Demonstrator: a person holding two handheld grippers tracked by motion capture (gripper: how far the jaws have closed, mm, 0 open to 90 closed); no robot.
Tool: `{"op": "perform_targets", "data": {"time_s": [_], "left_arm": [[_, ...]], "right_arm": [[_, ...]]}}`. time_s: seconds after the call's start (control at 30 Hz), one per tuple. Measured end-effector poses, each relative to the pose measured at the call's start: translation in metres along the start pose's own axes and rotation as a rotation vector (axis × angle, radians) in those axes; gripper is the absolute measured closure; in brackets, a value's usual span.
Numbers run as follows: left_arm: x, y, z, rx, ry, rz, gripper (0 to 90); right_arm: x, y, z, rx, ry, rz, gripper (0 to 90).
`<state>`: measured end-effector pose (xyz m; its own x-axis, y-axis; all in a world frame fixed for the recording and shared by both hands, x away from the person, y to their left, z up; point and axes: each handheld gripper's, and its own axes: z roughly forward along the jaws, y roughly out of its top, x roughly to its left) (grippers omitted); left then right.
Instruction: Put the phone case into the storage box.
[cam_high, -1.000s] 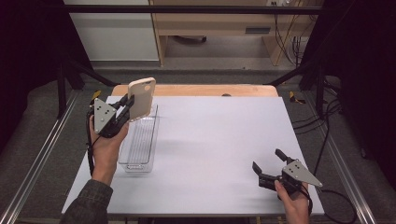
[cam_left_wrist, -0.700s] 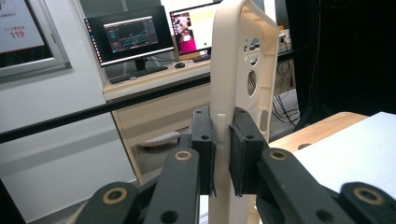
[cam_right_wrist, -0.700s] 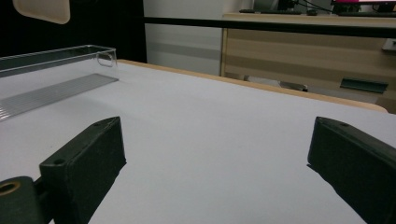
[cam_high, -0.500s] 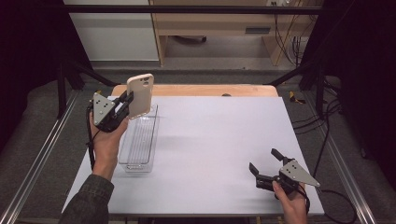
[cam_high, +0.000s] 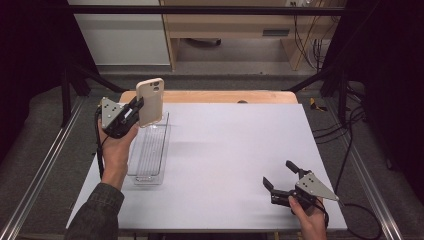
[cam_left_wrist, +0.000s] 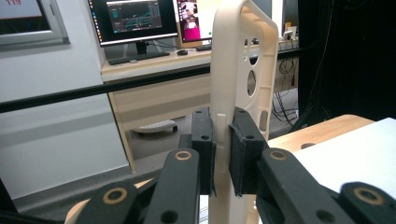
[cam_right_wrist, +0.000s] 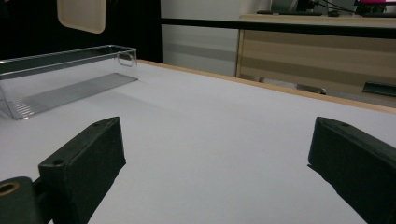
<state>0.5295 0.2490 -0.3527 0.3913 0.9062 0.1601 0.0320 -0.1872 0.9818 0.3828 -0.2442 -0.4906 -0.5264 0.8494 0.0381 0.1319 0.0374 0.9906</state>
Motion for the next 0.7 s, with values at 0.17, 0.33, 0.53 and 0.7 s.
{"op": "perform_targets", "data": {"time_s": [0.17,0.33,0.53,0.7], "left_arm": [[0.005,-0.005,0.009,0.021,0.001,-0.026,81.0],[0.009,-0.012,0.018,0.049,0.006,-0.055,81.0],[0.013,-0.024,0.029,0.073,0.019,-0.128,81.0],[0.013,-0.03,0.034,0.091,0.045,-0.145,81.0]], "right_arm": [[0.001,0.0,0.0,0.001,0.002,0.001,3.6],[0.0,0.0,0.0,-0.001,0.002,0.004,3.6],[0.0,0.0,0.0,-0.001,0.003,0.006,3.6],[0.0,0.0,0.0,-0.001,0.004,0.007,3.6]]}}
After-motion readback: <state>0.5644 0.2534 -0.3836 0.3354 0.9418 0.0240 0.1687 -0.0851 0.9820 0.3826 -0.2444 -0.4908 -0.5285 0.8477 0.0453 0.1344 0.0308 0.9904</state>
